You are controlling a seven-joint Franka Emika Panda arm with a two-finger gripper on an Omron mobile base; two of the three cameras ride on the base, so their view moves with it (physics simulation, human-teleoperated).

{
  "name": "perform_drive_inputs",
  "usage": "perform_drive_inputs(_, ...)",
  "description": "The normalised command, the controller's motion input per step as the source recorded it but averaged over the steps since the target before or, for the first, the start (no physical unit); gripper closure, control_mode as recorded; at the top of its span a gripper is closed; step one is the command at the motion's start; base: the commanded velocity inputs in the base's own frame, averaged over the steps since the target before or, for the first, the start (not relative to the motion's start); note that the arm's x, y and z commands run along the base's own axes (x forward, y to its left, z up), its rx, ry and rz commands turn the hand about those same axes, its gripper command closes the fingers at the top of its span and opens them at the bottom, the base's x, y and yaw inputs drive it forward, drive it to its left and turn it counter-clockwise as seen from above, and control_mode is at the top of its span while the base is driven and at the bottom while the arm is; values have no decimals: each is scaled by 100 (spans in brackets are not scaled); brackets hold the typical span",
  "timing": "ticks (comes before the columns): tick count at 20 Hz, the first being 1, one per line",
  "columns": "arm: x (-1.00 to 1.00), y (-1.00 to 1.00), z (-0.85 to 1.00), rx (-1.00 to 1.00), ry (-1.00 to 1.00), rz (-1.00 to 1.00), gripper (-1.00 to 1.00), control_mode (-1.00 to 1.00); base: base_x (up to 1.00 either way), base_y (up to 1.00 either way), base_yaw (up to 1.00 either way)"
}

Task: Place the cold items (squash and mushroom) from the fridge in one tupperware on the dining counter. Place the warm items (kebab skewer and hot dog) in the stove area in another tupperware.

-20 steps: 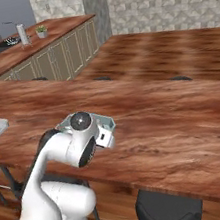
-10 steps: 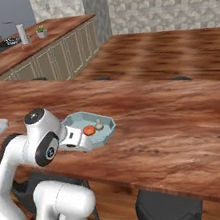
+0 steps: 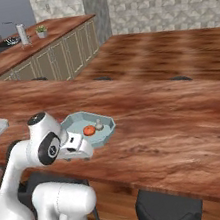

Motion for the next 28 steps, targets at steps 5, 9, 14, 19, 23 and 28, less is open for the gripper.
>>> perform_drive_inputs(5,-15,-41,-3,16,0,0,-100,-100,0,0,0)
perform_drive_inputs(9,-3,-8,-1,3,0,0,-100,100,-13,-12,0)
perform_drive_inputs(14,0,0,0,0,0,0,-100,100,-22,1,14)
perform_drive_inputs(19,0,0,0,0,0,0,-100,100,-55,0,18)
perform_drive_inputs(23,0,0,0,0,0,0,-100,100,-75,0,23)
perform_drive_inputs(28,0,0,0,0,0,0,-100,100,-65,2,25)
